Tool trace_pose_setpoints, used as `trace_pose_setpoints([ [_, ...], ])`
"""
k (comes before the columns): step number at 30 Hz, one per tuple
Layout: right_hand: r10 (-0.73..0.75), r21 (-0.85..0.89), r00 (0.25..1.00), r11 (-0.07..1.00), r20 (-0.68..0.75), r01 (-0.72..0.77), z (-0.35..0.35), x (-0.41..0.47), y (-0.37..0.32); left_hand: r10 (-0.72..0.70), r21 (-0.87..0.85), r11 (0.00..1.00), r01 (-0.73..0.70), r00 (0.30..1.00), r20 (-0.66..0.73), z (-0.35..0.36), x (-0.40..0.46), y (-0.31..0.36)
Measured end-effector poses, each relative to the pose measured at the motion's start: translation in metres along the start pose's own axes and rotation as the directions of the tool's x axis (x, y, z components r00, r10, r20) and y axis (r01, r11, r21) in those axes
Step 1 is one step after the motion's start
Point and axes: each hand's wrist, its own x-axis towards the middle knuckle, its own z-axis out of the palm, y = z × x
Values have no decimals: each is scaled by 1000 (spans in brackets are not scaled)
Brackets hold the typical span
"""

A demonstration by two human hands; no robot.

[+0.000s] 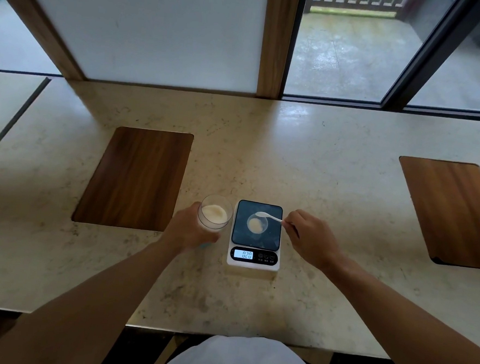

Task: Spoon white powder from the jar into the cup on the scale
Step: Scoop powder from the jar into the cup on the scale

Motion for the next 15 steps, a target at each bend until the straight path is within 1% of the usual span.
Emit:
trace_pose_setpoints([
  [3, 31, 25, 999, 999, -18, -30, 0, -1, 0, -3, 15, 1000, 2, 1000, 8, 0, 1, 2],
  [8, 199, 126, 978, 973, -56, -191, 0, 1, 0, -6, 17, 1000, 6, 1000, -6, 3, 0, 3],
  [10, 289, 200, 955, 942, -65, -271, 0, 3, -1, 1, 16, 1000, -1, 1000, -4, 5, 0, 4],
  [13, 450, 307, 891, 857, -58, -413, -1, 9, -4, 7, 14, 1000, -7, 1000, 3, 6, 1, 7],
  [15, 511, 380, 858, 803, -45, -459, -3, 13, -7, 22, 18, 1000, -23, 1000, 3, 7, 1, 9],
])
